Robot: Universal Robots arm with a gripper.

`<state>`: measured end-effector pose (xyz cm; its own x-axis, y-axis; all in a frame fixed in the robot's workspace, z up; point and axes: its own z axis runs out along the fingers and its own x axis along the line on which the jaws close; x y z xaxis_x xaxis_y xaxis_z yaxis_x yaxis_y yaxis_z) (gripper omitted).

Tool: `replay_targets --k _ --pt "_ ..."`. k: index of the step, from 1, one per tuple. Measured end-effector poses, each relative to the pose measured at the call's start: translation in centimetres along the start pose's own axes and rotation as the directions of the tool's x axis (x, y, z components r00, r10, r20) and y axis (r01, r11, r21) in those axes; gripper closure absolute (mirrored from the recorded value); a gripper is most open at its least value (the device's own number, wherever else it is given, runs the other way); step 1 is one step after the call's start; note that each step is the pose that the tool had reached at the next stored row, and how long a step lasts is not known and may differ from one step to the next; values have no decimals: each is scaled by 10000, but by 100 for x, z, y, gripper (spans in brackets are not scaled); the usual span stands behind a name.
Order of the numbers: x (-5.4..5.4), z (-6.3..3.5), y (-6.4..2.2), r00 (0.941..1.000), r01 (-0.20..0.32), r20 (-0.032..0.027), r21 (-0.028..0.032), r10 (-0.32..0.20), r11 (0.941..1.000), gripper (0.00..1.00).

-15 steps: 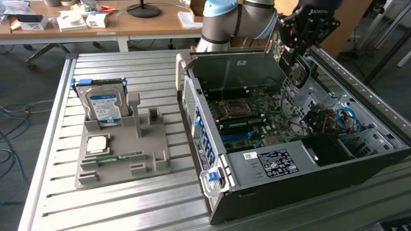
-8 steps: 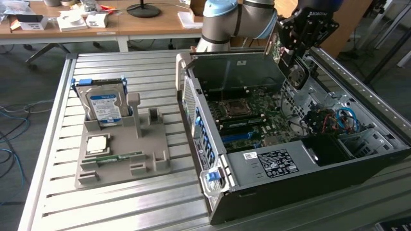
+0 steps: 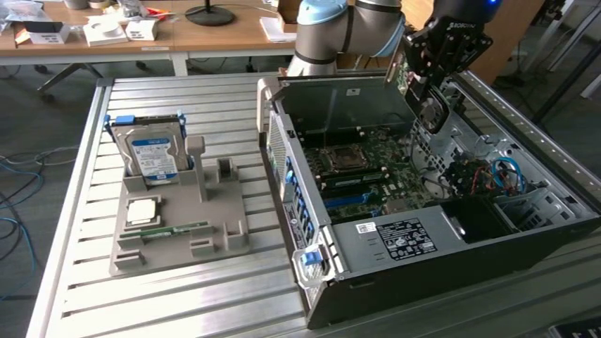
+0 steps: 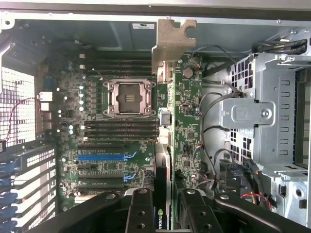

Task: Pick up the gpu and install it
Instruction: 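Pick up the gpu and move the gpu toward the slot, then insert the gpu into the slot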

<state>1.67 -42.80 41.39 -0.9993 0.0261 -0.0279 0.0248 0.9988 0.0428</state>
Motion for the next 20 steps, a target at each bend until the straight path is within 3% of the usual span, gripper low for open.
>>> replay_targets --k 15,20 --pt "0 2 0 10000 17 0 1 -17 10000 74" --pt "0 4 0 9978 655 -27 -10 -655 9979 74"
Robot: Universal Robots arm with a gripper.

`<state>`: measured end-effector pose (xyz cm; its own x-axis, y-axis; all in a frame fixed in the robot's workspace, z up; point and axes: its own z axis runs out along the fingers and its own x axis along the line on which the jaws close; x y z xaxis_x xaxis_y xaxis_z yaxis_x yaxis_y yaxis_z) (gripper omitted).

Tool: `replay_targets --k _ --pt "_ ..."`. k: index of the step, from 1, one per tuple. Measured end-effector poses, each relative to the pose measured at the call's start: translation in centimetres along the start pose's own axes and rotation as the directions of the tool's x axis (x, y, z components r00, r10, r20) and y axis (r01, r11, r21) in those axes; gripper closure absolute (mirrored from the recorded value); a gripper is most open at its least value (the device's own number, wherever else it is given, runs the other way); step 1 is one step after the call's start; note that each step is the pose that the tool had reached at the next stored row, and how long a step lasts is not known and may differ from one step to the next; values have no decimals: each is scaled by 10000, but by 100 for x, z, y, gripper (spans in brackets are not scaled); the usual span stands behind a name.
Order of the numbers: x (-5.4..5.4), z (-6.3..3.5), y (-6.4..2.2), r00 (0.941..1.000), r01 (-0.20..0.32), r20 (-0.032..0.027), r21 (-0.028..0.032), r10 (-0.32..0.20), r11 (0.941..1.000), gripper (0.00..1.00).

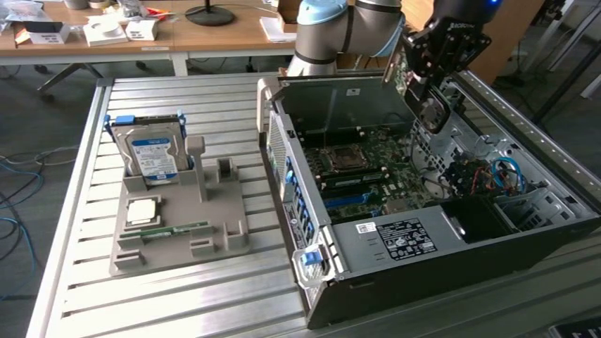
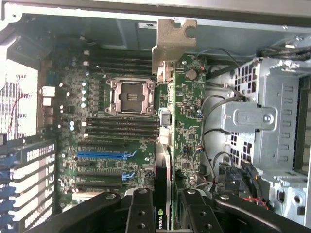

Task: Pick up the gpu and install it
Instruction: 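Insert the gpu into the slot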

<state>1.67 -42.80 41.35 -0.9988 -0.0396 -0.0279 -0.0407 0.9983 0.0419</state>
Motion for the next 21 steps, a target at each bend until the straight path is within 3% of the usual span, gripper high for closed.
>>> replay_targets --k 5,10,15,21 --pt "0 5 0 9960 896 -37 -19 -896 9960 74" --pt "0 8 0 9836 1803 -75 -35 -1803 9836 74" --pt "0 11 0 9631 2688 -109 -58 -2688 9632 74" --pt "1 16 -1 9283 3714 -146 -90 -3715 9284 74"
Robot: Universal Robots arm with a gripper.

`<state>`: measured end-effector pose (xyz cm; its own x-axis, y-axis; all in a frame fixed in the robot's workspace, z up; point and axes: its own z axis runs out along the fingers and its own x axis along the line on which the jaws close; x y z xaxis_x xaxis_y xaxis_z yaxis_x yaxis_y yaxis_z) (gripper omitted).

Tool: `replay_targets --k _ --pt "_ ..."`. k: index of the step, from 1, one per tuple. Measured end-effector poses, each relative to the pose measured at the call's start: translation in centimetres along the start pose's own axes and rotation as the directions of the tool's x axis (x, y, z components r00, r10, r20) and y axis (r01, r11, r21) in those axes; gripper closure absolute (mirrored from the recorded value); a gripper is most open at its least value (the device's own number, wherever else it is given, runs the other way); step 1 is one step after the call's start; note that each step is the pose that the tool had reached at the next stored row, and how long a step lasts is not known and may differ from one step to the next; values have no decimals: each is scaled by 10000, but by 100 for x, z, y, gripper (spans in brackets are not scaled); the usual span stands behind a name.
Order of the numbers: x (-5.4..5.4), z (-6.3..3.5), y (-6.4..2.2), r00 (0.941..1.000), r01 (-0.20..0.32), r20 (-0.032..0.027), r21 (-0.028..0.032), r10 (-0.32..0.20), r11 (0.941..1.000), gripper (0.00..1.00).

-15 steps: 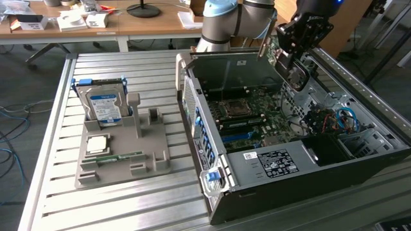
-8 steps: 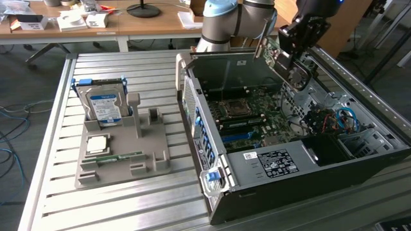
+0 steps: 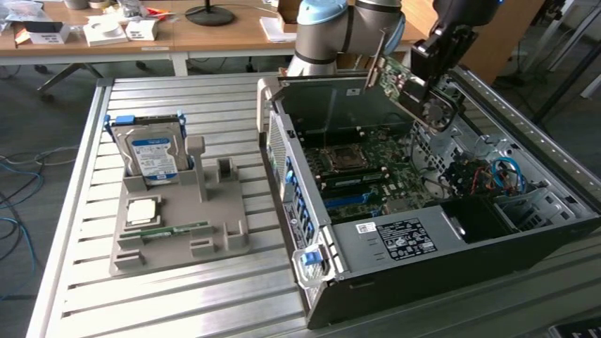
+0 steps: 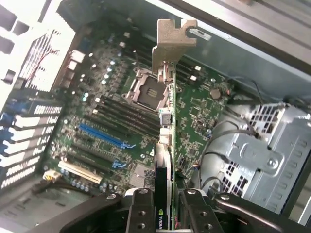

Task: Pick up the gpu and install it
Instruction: 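Insert the gpu into the slot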

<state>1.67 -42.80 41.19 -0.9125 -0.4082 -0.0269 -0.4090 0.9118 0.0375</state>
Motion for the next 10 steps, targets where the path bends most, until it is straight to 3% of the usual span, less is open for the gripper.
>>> replay_targets --k 5,10 --pt "0 4 0 9958 914 -38 -17 -914 9958 74" --pt "0 7 0 9834 1813 -74 -37 -1813 9834 74"
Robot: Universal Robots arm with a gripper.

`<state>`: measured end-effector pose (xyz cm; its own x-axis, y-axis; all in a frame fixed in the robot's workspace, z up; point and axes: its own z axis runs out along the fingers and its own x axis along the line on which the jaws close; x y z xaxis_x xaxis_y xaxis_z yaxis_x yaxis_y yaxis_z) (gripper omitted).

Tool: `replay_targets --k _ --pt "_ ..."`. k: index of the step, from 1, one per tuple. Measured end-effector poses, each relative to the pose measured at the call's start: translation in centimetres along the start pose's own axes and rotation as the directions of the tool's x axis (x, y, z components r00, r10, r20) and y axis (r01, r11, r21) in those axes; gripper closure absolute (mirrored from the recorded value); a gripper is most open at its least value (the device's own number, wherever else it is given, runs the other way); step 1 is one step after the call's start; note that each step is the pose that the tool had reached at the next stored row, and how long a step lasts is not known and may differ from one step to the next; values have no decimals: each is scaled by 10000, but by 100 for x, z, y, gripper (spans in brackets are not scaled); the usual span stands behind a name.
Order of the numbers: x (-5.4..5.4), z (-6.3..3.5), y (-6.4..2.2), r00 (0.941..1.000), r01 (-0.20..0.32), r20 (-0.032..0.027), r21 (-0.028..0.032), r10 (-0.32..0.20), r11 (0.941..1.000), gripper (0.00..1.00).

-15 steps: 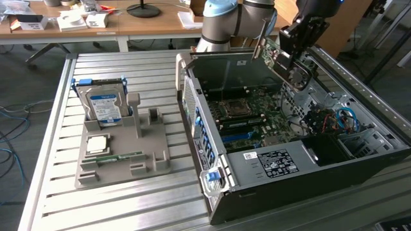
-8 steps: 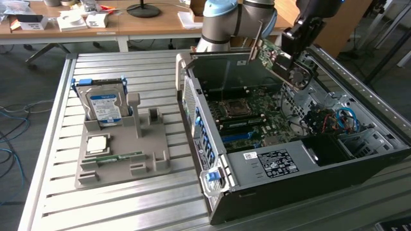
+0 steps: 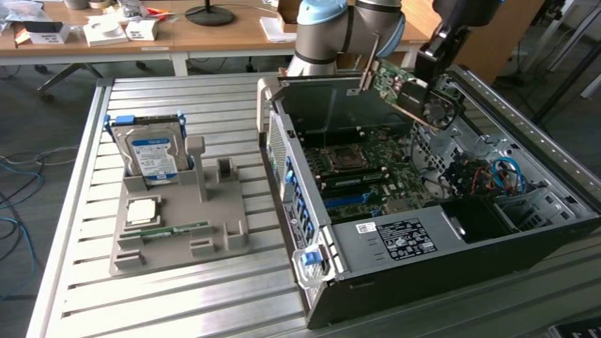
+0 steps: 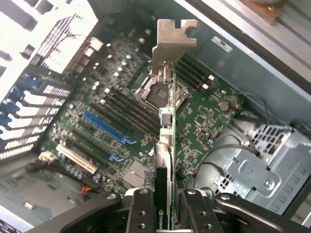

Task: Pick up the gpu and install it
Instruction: 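Insert the gpu into the slot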

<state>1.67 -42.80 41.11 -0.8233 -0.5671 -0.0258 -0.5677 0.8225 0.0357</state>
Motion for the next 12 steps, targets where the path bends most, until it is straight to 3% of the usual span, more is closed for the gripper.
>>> replay_targets --k 6,12 --pt "0 5 0 9941 1083 -44 -21 -1083 9941 74" --pt "0 10 -1 9765 2155 -85 -47 -2156 9765 74"
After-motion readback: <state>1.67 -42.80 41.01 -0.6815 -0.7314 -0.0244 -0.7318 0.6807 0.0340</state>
